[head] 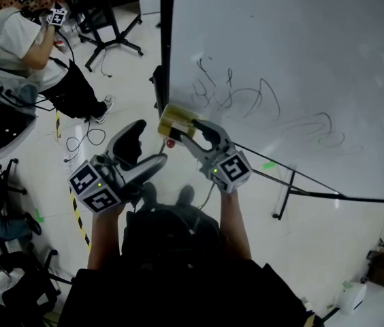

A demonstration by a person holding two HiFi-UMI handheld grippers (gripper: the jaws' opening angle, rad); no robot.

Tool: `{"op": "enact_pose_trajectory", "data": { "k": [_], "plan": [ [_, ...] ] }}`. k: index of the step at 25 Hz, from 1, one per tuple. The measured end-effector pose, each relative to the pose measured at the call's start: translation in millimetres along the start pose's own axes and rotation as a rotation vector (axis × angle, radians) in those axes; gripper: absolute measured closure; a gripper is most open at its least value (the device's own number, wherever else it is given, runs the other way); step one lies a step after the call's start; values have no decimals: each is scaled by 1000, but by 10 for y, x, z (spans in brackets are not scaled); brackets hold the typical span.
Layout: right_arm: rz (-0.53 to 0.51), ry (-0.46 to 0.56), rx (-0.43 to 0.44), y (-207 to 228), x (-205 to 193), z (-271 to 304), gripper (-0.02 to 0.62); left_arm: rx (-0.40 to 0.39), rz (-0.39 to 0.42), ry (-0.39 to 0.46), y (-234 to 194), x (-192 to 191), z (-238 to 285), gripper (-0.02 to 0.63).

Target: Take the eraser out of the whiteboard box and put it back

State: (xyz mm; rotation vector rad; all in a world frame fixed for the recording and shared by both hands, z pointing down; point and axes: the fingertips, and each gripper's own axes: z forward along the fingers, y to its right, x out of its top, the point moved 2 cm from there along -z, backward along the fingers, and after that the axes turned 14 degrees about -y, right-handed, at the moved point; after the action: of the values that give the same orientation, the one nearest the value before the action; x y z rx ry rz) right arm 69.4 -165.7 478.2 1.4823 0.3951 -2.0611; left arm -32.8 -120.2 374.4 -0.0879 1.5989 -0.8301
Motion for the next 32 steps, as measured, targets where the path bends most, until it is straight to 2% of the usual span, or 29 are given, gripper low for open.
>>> {"op": "enact_pose_trajectory", "data": {
  "k": [3, 11, 19, 24, 32],
  "plan": [
    [14, 82, 57, -21, 158, -185, 413, 20, 5, -8, 74, -43, 62, 176],
    [108, 257, 185, -77, 369, -564, 437, 106, 10, -36, 315, -190, 100, 176],
    [150, 349, 244, -257, 422, -775, 448, 175, 4, -30, 441, -336, -101, 176],
    [159, 390, 221, -368, 484, -971, 449, 150, 15, -13, 550, -361, -214, 176],
    [119, 454, 136, -850, 689, -1334, 453, 32, 67, 4, 900, -333, -589, 176]
  ]
}}
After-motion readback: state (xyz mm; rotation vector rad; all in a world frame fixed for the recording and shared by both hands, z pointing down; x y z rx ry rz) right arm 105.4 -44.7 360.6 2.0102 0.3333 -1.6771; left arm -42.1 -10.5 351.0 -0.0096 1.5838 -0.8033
